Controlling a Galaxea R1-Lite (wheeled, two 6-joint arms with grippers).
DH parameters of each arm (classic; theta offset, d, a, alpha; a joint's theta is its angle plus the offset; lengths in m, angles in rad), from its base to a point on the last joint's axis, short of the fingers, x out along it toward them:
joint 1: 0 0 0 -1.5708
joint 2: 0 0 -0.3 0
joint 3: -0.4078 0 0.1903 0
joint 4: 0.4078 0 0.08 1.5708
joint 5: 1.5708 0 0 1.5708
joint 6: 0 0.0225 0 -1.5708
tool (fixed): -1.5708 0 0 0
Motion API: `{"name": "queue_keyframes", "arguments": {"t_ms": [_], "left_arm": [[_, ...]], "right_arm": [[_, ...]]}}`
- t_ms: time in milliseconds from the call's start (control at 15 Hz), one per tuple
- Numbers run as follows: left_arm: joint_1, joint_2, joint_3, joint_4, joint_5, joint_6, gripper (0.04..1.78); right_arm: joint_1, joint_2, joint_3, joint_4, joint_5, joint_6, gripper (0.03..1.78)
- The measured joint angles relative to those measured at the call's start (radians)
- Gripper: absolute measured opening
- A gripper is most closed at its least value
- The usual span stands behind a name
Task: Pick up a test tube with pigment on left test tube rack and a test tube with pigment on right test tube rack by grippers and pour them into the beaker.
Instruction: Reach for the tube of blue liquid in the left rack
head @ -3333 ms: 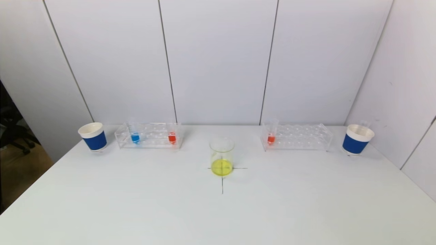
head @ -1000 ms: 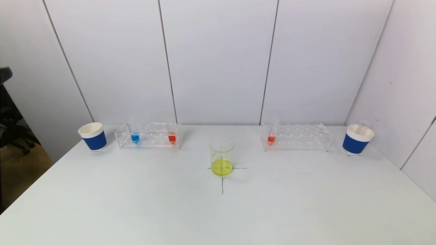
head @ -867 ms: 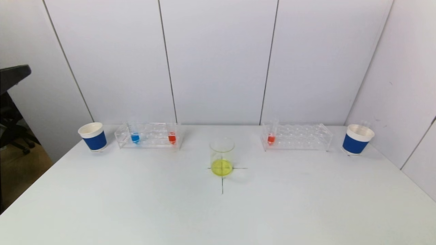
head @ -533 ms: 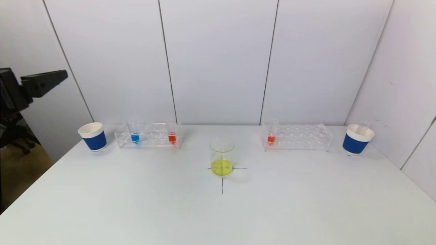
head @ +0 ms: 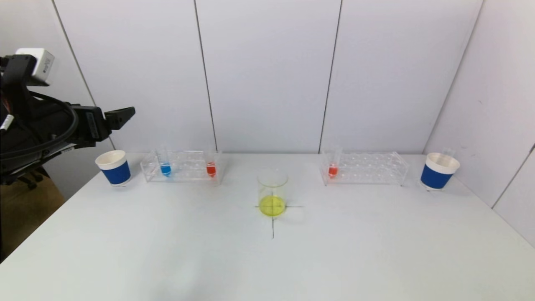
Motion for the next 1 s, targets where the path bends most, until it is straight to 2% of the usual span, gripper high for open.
{"name": "queue_keyframes", "arguments": {"t_ms": [467, 733, 1000], "left_arm": [[0.002, 0.230, 0.012, -0.249, -0.015, 0.004, 1.76], [0.024, 0.333, 0.039, -0.390, -0.106, 0.004, 1.76], [0.050, 0.424, 0.044, -0.463, -0.124, 0.006, 1.76]], "right_arm": [[0.000, 0.000, 0.000, 0.000, 0.000, 0.000, 1.77], [0.000, 0.000, 0.000, 0.000, 0.000, 0.000, 1.77], [0.000, 0.000, 0.000, 0.000, 0.000, 0.000, 1.77]]}}
